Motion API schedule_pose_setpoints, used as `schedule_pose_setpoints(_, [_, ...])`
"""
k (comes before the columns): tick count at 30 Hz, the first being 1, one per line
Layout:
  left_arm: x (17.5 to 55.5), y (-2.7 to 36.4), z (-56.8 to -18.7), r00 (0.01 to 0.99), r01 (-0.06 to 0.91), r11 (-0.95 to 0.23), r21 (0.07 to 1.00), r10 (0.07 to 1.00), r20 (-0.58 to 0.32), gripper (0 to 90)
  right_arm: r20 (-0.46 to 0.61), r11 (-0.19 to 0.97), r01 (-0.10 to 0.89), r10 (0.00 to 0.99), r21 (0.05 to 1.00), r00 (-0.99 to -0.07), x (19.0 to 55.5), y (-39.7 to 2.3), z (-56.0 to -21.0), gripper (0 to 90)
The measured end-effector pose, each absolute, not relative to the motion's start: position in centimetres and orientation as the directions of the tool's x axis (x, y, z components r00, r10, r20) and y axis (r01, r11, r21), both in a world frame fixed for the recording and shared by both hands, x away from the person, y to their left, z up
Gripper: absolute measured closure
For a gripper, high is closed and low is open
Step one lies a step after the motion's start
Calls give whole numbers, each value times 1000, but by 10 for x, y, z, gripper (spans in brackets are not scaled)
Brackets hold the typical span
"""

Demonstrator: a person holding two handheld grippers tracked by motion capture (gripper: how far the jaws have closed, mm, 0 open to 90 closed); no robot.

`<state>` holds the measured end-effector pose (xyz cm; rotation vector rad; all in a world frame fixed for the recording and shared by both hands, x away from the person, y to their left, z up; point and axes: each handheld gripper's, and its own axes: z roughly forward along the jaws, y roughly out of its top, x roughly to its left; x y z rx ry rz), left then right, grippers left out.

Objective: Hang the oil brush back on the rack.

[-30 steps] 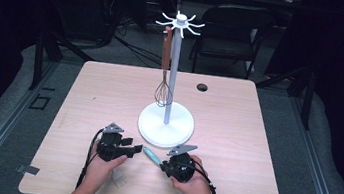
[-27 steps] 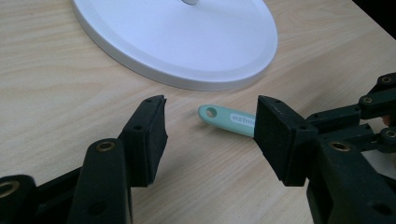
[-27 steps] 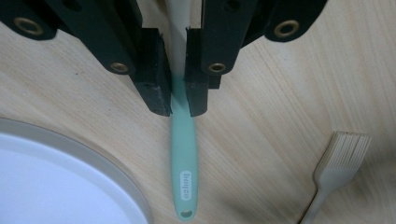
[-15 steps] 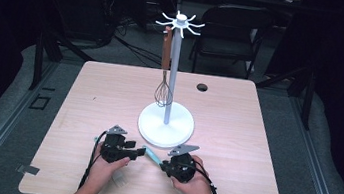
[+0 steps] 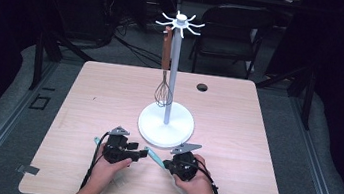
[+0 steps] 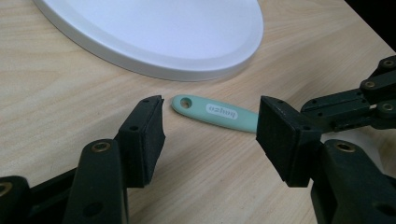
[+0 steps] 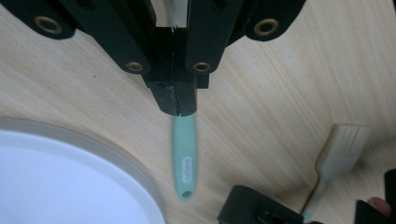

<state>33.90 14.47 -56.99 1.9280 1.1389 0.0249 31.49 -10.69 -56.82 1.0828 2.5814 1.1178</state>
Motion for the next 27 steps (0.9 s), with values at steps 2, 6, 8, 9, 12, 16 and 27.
schedule_pose_setpoints(2, [339,145,-570,581,700,-201,685,718,-383,415,145,482,563,659,671,-738,315,-106,-570,852])
schedule_pose_setpoints(6, [339,145,-570,581,701,-203,684,719,-382,415,129,493,553,657,672,-743,316,-102,-573,767])
schedule_pose_setpoints(8, [340,145,-571,580,703,-203,681,717,-386,415,109,501,539,656,677,-747,316,-100,-574,749])
schedule_pose_setpoints(9, [340,145,-571,582,704,-206,679,716,-386,415,92,509,529,656,679,-750,316,-98,-576,736])
schedule_pose_setpoints(12, [340,146,-571,580,705,-199,681,714,-392,413,60,524,503,649,688,-758,316,-94,-578,696])
schedule_pose_setpoints(16, [340,147,-572,579,708,-195,679,710,-400,412,25,540,477,643,693,-765,315,-90,-578,724])
schedule_pose_setpoints(27, [340,148,-571,582,711,-171,682,687,-435,391,59,515,481,636,710,-769,317,-93,-579,792])
